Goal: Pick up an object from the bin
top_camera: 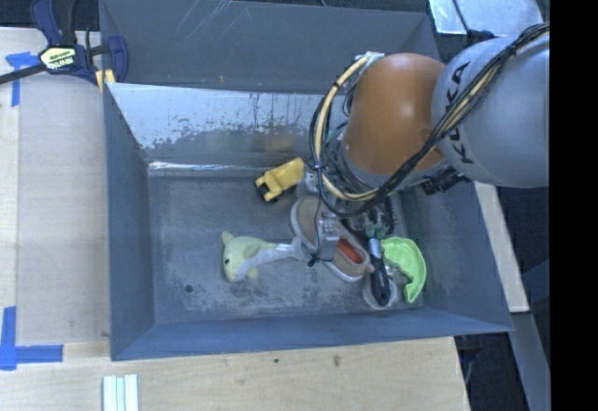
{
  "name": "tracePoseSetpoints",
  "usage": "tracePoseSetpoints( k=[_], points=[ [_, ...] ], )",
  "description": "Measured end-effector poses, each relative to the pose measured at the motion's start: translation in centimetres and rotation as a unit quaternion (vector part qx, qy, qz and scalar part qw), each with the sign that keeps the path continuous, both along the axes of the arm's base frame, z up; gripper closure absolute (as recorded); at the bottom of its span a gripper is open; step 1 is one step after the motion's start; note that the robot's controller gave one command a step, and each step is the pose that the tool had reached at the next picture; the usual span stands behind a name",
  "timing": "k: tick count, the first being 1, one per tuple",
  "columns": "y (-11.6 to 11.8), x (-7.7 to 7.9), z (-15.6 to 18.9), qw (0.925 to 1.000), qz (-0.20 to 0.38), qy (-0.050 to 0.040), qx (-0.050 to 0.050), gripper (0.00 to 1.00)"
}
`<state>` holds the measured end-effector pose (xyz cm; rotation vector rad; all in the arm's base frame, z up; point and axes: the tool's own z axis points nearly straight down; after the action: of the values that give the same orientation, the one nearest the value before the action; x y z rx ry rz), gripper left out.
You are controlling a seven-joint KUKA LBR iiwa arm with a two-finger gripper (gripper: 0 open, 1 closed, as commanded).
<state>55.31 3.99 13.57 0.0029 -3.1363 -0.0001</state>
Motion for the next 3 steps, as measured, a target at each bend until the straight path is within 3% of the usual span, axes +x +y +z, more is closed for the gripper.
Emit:
tracePoseSetpoints(
  k=[1,2,3],
  points=[
    [0.0,0.2,0.5,1.0,0.0,-0.0041,0.0,0.0],
    [4.2,-0.2,-1.9,0.9997,-0.024,-0.0029,0.0,0.0],
    [5.2,-0.9,-5.4,0.9983,0.058,-0.0047,0.0,1.0]
  ],
)
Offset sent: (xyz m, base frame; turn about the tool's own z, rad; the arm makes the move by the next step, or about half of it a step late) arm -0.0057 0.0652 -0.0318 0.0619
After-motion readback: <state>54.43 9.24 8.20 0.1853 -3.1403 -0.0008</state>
